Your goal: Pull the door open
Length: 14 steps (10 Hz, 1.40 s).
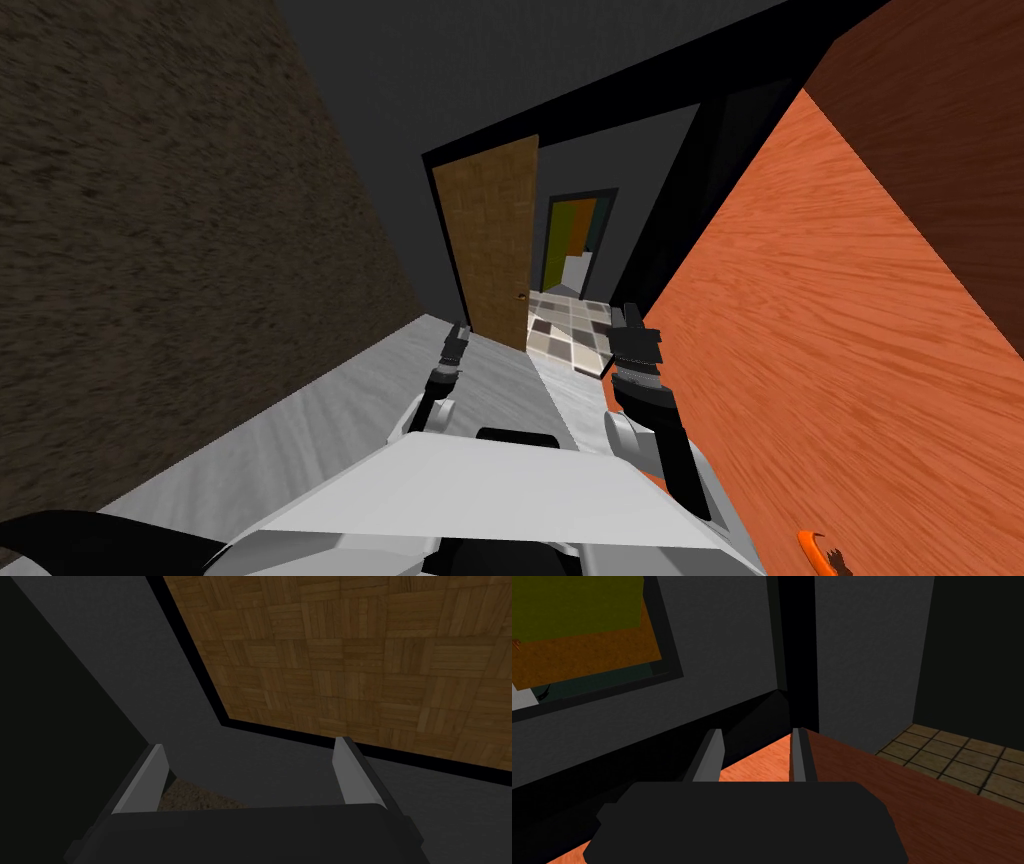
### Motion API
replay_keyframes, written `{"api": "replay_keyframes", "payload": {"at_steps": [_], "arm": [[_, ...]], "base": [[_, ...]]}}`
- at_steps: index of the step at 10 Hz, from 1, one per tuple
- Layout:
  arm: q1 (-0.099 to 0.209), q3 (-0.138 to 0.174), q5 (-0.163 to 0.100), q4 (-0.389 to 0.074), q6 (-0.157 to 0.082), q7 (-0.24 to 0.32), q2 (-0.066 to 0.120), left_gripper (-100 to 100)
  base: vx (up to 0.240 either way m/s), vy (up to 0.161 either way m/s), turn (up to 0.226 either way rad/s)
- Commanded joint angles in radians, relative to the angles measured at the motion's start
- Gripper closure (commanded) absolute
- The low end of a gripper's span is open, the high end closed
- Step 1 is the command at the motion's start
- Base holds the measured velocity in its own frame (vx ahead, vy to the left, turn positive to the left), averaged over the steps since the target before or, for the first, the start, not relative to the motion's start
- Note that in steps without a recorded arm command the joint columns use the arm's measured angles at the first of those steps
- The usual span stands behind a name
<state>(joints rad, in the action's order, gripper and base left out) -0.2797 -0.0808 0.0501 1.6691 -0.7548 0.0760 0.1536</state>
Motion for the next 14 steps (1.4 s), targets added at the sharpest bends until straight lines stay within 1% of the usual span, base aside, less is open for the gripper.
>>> {"api": "replay_keyframes", "payload": {"at_steps": [1, 4, 6, 7, 10, 11, 14], "arm": [[0.011, -0.004, 0.0, -0.049, -0.017, 0.014, 0.01, -100], [0.041, -0.008, 0.0, -0.146, -0.042, 0.043, 0.031, -100], [0.061, -0.011, -0.001, -0.203, -0.059, 0.063, 0.046, -100], [0.061, -0.011, -0.001, -0.213, -0.059, 0.063, 0.046, -100], [0.092, -0.015, -0.002, -0.309, -0.085, 0.092, 0.067, -100], [0.092, -0.015, -0.002, -0.312, -0.085, 0.092, 0.067, -100], [0.123, -0.02, -0.002, -0.409, -0.11, 0.122, 0.088, -100]], "base": [[0.086, -0.066, -0.053], [0.106, -0.057, -0.041], [0.111, -0.073, -0.039], [0.075, -0.041, -0.009], [0.081, -0.04, -0.04], [0.065, -0.034, -0.009], [0.081, -0.045, -0.04]]}}
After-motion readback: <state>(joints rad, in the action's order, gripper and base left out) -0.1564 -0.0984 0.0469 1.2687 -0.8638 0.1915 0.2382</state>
